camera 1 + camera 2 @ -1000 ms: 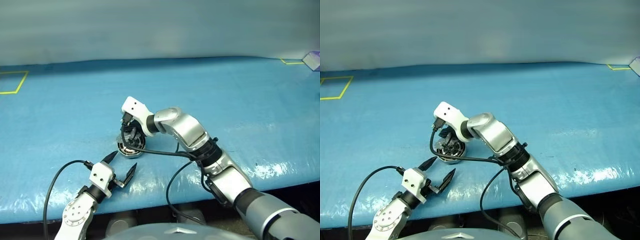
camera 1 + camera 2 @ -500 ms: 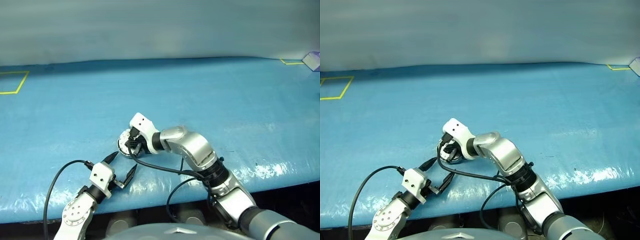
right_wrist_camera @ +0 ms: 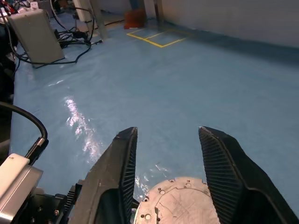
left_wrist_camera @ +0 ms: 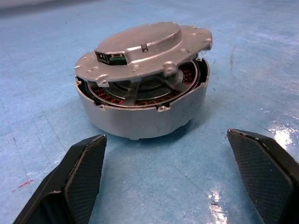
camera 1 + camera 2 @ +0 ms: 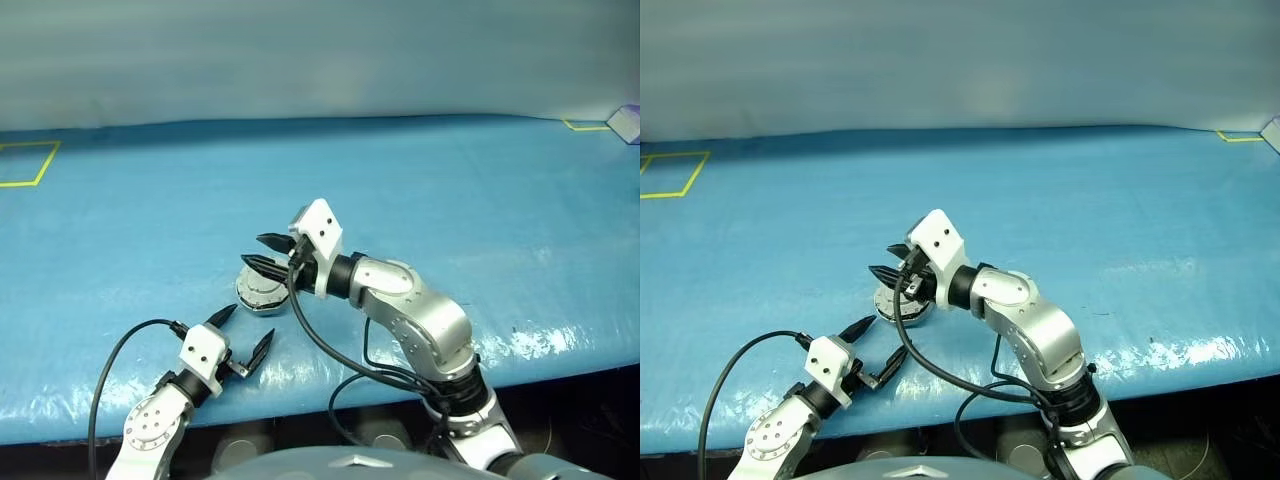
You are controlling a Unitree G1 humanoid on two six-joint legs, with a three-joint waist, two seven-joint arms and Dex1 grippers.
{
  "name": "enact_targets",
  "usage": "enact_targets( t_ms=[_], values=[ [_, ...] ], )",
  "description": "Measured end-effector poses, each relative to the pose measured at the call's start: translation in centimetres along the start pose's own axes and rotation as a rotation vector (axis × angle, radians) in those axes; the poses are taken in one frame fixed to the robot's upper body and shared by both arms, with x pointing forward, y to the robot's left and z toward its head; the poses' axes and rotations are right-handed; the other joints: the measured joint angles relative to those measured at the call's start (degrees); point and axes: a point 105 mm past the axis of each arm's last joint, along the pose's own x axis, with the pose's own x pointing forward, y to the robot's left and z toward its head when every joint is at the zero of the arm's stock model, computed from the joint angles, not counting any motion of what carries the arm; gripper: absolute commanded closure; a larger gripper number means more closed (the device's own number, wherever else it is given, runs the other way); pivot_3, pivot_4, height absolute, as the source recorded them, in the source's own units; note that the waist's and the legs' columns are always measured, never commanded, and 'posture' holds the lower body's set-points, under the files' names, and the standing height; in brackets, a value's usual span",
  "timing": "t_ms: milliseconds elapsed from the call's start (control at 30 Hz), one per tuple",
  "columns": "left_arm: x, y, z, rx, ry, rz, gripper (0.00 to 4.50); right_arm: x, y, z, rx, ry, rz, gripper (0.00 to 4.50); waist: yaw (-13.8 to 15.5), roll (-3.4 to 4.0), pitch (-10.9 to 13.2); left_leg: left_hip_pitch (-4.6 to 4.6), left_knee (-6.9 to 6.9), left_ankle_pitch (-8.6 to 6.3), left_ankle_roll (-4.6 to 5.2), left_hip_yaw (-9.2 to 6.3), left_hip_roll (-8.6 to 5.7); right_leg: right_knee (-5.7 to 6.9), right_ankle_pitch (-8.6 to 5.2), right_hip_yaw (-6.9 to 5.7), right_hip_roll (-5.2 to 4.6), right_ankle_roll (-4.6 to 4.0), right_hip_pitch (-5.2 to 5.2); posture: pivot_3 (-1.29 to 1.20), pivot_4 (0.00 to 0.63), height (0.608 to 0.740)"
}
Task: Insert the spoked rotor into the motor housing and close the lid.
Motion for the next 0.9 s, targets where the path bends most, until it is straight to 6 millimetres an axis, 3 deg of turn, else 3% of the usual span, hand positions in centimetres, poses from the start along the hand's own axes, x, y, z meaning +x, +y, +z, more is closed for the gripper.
enact_targets(
  t_ms=[167, 333, 600, 900],
  values=[
    [0.3, 0.2, 0.3, 0.016, -0.009, -0.014, 0.0, 0.3, 0.0, -1.8, -0.104, 0.081, -0.014, 0.02, -0.02, 0.0, 0.0, 0.02, 0.0, 0.03, 0.01, 0.0, 0.03, 0.03, -0.02, -0.01, 0.03, -0.05, 0.0, 0.0, 0.15, 0.74],
    [0.4, 0.3, 0.4, 0.026, -0.01, -0.007, 0.0, 1.3, -0.8, -5.0, -0.197, 0.196, -0.072, 0.02, 0.17, -0.03, -0.01, 0.0, 0.01, 0.03, 0.0, 0.02, -0.02, -0.01, 0.0, 0.01, -0.03, -0.02, 0.02, 0.0, 0.15, 0.74],
    [0.4, 0.3, 0.4, 0.035, -0.007, 0.006, 0.0, 2.5, -1.0, -5.5, -0.187, 0.207, -0.09, 0.02, 0.17, -0.04, -0.01, 0.01, 0.01, 0.04, 0.01, 0.01, -0.01, -0.02, 0.0, 0.0, -0.02, -0.02, 0.04, 0.0, 0.15, 0.74],
    [0.5, 0.3, 0.4, 0.027, -0.012, 0.021, 0.0, 2.3, -1.3, -6.8, -0.166, 0.278, -0.065, 0.02, 0.15, -0.04, -0.01, 0.01, 0.01, 0.04, 0.01, 0.01, -0.01, -0.02, 0.0, 0.0, -0.01, -0.02, 0.03, 0.0, 0.15, 0.74]
  ],
)
